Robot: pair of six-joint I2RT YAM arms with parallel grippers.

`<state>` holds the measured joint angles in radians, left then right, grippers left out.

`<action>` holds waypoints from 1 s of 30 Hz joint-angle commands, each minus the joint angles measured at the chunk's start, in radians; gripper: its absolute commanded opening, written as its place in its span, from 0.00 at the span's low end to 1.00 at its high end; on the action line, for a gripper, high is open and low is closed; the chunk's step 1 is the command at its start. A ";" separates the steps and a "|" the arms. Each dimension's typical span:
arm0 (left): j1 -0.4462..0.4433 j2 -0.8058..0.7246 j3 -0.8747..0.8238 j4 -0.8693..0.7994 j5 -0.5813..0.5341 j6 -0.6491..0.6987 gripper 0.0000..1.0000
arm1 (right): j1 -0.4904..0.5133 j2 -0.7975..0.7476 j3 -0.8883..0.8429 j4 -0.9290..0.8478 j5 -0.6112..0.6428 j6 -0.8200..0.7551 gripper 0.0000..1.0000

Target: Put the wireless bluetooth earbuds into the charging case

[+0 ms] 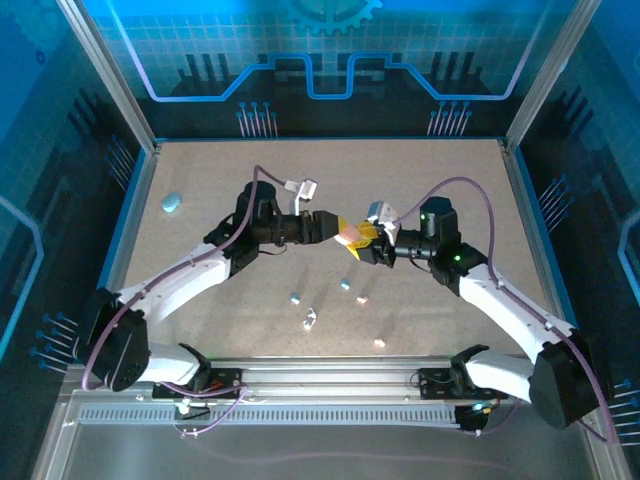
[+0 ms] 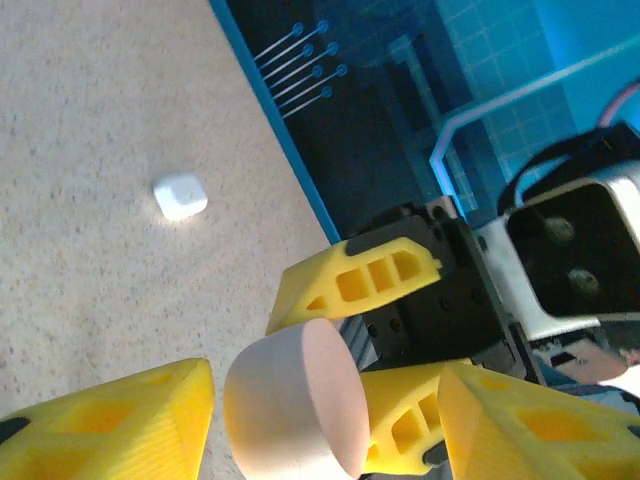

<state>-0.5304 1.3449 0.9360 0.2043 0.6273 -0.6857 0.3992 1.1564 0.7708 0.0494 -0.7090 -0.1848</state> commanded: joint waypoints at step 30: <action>-0.001 -0.082 -0.075 0.136 0.192 0.687 0.58 | -0.023 0.108 0.257 -0.289 -0.338 -0.042 0.32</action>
<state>-0.5304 1.2537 0.8295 0.3759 0.7834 -0.0414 0.3721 1.2655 1.0061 -0.2466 -1.0294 -0.2253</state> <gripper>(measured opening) 0.573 0.335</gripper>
